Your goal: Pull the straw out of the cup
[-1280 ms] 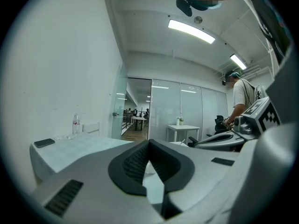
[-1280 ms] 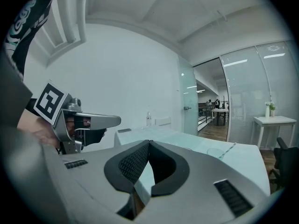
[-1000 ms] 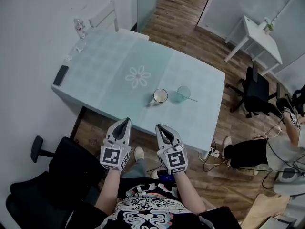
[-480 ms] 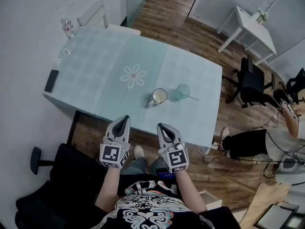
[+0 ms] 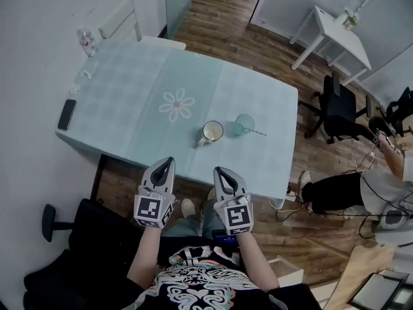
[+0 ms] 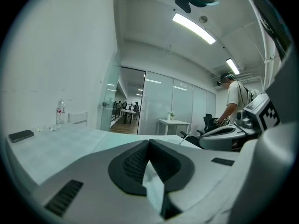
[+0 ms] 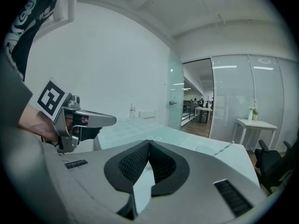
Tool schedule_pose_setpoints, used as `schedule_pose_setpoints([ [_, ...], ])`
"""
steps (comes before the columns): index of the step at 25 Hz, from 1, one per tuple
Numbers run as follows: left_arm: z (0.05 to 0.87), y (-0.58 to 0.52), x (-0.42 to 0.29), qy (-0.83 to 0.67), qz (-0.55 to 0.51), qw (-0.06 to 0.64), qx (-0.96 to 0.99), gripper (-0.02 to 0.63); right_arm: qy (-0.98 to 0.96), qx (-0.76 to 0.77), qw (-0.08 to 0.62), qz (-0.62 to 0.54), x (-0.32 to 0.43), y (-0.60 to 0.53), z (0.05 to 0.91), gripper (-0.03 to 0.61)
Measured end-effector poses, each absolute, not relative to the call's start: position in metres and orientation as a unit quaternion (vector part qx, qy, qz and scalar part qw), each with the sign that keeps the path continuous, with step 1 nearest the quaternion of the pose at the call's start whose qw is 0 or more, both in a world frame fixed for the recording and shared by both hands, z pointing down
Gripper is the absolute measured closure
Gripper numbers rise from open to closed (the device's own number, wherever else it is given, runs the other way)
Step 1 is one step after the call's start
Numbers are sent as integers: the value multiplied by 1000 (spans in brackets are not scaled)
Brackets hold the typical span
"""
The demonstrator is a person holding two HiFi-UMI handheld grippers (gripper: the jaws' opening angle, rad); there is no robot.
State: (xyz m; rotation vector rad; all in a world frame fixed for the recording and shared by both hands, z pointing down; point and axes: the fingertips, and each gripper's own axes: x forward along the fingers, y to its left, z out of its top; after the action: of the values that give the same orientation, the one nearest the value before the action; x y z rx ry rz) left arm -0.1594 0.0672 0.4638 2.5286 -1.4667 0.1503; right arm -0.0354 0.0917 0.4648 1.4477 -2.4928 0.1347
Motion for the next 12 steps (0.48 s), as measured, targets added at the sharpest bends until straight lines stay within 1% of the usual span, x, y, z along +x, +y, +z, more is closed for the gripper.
schedule_pose_setpoints([
  [5, 462, 61, -149, -490, 60, 103, 863, 611, -855, 500, 128, 49, -32, 86, 468, 565],
  [9, 471, 58, -141, -484, 72, 105, 866, 611, -860, 496, 109, 43, -33, 81, 465, 565],
  [12, 479, 57, -137, -478, 75, 112, 868, 611, -860, 493, 119, 48, -32, 79, 475, 565],
])
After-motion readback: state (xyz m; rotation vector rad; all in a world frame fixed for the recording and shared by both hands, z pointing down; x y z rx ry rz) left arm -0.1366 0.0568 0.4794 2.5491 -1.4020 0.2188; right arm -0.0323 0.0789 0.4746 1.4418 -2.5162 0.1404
